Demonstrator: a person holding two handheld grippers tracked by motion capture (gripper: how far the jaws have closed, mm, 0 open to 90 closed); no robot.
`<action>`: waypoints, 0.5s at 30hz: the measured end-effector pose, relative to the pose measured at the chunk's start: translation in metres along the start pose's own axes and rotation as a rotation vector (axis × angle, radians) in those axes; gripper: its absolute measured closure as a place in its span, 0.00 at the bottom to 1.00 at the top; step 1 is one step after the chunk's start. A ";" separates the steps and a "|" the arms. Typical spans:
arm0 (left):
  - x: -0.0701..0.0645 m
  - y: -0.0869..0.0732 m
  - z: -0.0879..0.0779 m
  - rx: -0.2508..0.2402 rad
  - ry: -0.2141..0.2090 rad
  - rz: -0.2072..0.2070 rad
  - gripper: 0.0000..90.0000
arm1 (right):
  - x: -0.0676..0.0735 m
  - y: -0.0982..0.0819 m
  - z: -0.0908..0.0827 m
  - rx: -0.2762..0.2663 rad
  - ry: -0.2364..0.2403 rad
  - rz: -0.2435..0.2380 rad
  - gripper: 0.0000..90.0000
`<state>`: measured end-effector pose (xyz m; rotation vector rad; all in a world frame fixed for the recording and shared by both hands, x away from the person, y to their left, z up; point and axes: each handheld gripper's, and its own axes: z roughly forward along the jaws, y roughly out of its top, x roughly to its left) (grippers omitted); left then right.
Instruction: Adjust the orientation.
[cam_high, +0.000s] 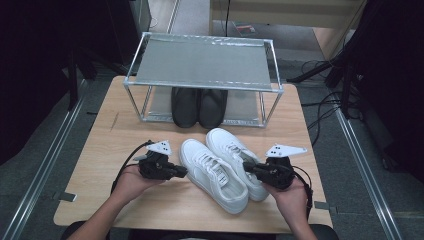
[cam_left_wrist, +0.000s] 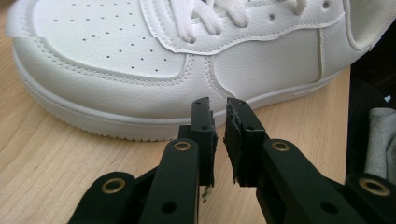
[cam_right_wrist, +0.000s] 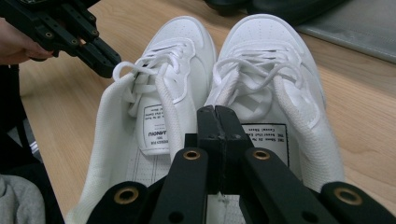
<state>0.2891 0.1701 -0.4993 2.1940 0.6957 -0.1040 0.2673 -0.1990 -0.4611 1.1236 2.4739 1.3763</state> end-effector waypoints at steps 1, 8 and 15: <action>0.000 0.000 -0.001 -0.006 0.007 -0.001 0.90 | 0.001 0.000 0.000 -0.001 -0.002 0.001 1.00; 0.003 -0.001 -0.009 -0.024 0.022 -0.009 0.89 | 0.006 -0.001 0.003 -0.021 -0.034 -0.010 1.00; 0.007 -0.003 -0.016 -0.027 0.043 -0.015 0.86 | 0.008 0.003 0.003 -0.050 -0.047 -0.018 0.96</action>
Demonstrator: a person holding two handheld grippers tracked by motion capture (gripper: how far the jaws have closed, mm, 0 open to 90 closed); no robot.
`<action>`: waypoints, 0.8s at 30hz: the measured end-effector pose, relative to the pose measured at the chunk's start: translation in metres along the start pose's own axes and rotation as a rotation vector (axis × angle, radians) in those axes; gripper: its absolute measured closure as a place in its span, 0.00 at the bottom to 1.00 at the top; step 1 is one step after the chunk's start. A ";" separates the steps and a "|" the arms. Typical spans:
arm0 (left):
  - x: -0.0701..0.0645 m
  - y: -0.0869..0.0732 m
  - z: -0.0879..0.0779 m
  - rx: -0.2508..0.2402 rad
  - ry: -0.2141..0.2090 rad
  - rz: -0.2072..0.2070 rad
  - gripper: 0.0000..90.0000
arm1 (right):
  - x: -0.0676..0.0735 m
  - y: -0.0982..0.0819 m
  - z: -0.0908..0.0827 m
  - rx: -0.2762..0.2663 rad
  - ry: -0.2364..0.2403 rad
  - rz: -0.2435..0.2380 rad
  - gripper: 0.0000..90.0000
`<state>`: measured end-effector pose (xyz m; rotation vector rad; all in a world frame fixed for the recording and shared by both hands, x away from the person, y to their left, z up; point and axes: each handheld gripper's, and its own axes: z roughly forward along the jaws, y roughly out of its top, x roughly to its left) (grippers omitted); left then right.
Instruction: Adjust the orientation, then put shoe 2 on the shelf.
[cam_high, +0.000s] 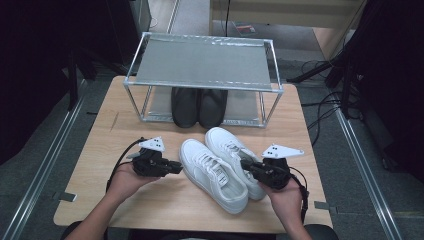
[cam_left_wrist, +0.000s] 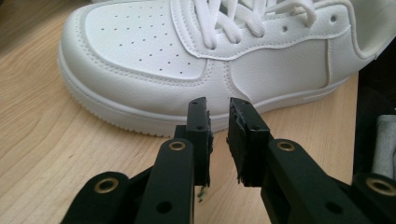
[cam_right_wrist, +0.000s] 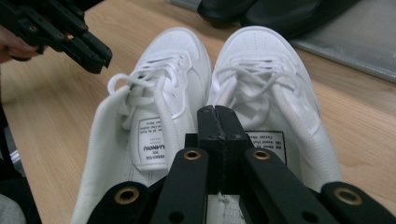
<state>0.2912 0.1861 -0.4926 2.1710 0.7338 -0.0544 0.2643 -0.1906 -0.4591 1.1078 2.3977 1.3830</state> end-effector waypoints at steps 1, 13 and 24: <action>0.001 -0.001 -0.001 -0.004 -0.002 -0.007 0.85 | 0.000 0.000 0.000 -0.002 0.001 0.002 0.92; 0.009 -0.004 -0.012 -0.012 0.023 -0.024 0.78 | 0.008 0.000 0.019 0.032 0.032 0.005 0.50; 0.017 -0.008 -0.022 -0.031 0.050 -0.046 0.74 | 0.021 -0.004 0.036 0.058 -0.040 -0.048 0.50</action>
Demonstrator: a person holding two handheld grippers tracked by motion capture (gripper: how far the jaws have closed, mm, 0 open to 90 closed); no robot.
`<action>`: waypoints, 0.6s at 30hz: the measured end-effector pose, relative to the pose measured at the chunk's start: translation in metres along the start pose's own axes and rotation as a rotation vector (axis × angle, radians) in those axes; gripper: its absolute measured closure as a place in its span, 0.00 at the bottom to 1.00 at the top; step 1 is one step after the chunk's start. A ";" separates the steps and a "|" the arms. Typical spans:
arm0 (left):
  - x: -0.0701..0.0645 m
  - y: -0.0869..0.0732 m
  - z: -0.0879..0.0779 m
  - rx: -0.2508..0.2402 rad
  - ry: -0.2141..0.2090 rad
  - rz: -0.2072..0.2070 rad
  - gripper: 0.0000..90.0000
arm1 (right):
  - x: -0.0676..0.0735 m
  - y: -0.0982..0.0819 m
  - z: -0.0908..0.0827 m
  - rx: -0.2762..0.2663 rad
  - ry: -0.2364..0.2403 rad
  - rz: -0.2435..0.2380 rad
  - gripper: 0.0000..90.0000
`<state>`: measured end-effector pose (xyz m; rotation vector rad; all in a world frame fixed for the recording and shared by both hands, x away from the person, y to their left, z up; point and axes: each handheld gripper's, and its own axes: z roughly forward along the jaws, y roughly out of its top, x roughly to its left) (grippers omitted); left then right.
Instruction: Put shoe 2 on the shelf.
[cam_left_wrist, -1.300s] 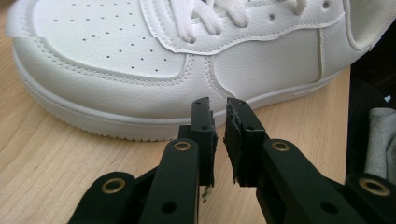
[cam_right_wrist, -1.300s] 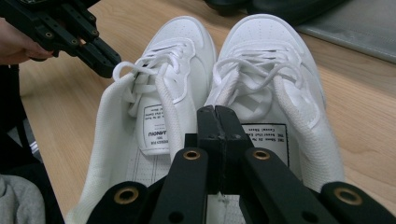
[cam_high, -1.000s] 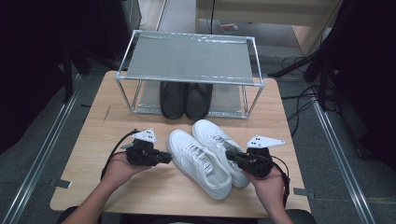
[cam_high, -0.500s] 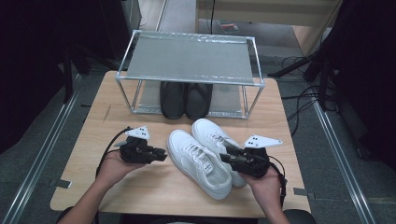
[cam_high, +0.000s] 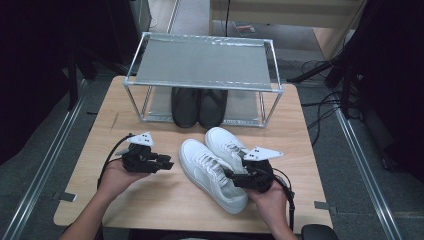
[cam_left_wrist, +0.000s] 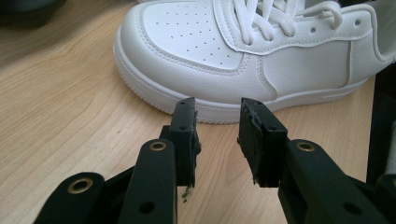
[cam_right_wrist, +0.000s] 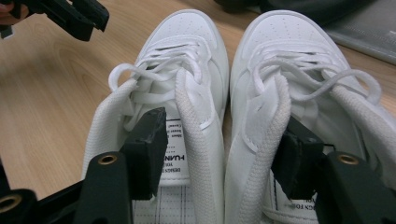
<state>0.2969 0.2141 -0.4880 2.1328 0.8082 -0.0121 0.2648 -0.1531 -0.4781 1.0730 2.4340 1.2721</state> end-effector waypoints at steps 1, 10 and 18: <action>0.001 0.000 -0.001 -0.001 0.002 -0.001 0.74 | 0.001 0.000 0.001 0.005 -0.007 -0.006 0.51; 0.006 -0.002 -0.006 -0.017 0.017 -0.018 0.74 | 0.001 0.001 0.005 0.027 -0.032 -0.004 0.62; 0.011 -0.004 -0.010 -0.026 0.026 -0.037 0.73 | -0.001 0.003 0.004 0.036 -0.036 -0.012 0.79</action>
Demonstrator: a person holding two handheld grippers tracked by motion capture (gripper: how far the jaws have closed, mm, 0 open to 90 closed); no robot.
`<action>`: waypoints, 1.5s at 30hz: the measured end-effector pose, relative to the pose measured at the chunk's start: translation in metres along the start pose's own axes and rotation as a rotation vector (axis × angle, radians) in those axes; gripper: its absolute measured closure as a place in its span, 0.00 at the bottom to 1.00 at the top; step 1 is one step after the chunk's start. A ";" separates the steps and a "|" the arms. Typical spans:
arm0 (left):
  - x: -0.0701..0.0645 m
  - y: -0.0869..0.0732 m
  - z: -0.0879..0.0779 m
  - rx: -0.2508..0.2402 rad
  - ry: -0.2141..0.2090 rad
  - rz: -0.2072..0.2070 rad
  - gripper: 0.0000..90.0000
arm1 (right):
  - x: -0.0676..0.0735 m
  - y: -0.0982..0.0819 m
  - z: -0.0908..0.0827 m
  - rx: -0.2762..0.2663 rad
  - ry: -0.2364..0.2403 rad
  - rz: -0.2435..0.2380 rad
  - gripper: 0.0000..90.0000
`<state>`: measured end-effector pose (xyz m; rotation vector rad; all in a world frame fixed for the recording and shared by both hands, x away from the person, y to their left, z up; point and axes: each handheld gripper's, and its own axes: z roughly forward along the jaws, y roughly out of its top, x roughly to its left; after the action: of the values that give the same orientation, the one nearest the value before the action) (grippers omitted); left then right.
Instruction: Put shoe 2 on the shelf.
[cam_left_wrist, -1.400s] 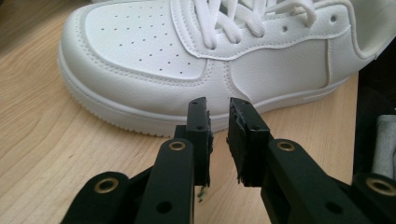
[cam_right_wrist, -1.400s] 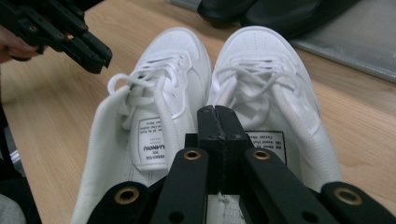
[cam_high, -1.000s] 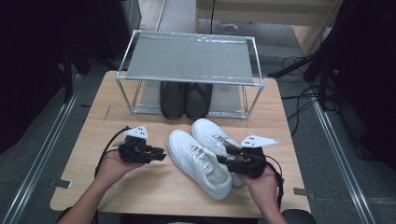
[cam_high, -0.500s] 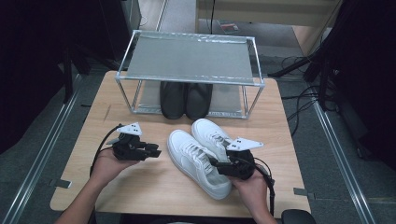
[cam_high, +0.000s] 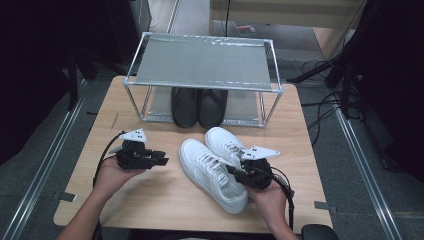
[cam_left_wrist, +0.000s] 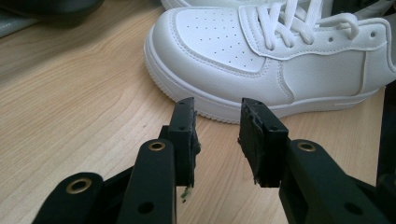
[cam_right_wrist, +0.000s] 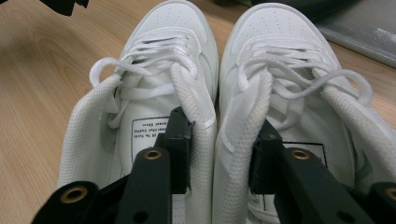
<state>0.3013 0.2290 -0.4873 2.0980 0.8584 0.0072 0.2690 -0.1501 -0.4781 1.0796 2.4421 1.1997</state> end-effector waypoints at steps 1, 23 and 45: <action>0.001 0.000 0.000 -0.001 -0.002 0.000 0.72 | 0.000 0.000 0.000 0.001 0.003 0.007 0.80; 0.007 -0.003 -0.001 0.013 0.015 -0.006 0.52 | -0.010 0.008 -0.010 0.062 0.049 0.007 0.87; 0.014 -0.013 -0.014 0.004 0.062 -0.013 0.50 | -0.023 0.025 -0.025 0.052 0.177 -0.061 0.87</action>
<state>0.2999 0.2520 -0.4919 2.1058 0.9092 0.0639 0.2870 -0.1708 -0.4460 0.9417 2.6316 1.2696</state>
